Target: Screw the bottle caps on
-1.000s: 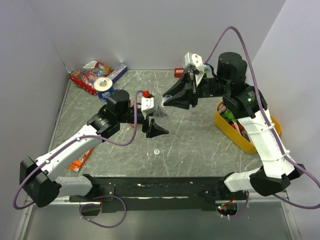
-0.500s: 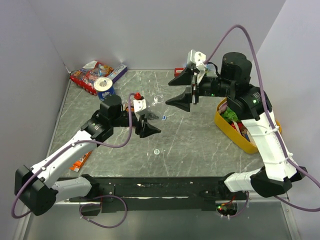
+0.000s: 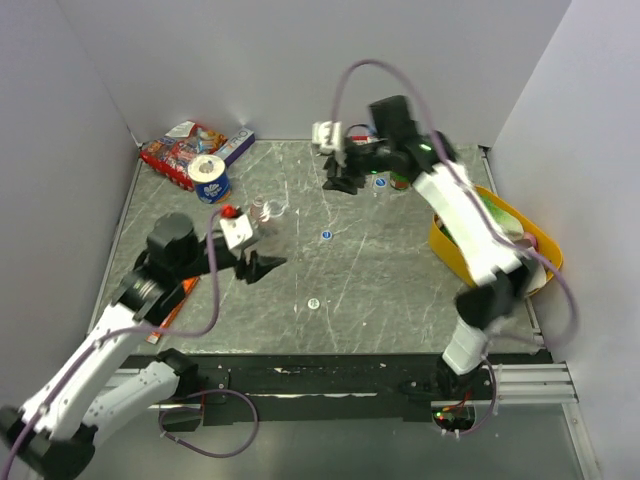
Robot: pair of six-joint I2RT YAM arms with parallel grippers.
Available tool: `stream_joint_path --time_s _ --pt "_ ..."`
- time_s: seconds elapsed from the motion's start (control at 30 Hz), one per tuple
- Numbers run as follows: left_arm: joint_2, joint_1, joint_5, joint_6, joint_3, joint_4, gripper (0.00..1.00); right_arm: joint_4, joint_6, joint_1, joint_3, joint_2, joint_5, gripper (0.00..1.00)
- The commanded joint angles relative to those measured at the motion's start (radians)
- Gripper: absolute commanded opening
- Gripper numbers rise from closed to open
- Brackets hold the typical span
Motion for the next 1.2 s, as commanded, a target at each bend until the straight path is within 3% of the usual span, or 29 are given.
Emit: stream_joint_path --time_s 0.0,0.13,0.2,0.33,0.4,0.57,0.8,1.17 --pt "-0.148 0.034 -0.129 0.038 -0.085 -0.111 0.01 -0.312 -0.368 -0.008 0.194 0.273 0.044 0.49" --pt "-0.23 0.083 -0.195 -0.033 -0.102 -0.142 0.01 -0.519 -0.543 0.0 0.458 0.549 0.071 0.46" --pt "-0.235 0.131 -0.199 -0.044 -0.085 -0.159 0.01 -0.58 -0.634 0.012 0.449 0.585 0.125 0.46" --pt "-0.236 0.184 -0.206 -0.058 -0.056 -0.159 0.01 -0.463 -0.655 0.019 0.201 0.544 0.18 0.51" --pt "-0.236 0.206 -0.197 -0.073 -0.052 -0.156 0.01 -0.42 -0.655 0.019 0.161 0.544 0.195 0.52" --pt "-0.222 0.246 -0.163 -0.108 -0.042 -0.149 0.01 -0.404 -0.653 0.026 0.167 0.602 0.212 0.52" --pt "-0.202 0.275 -0.146 -0.136 -0.039 -0.134 0.01 -0.255 -0.69 0.06 0.036 0.591 0.254 0.56" --pt "-0.204 0.3 -0.131 -0.153 -0.057 -0.128 0.01 -0.202 -0.638 0.06 0.118 0.647 0.245 0.54"
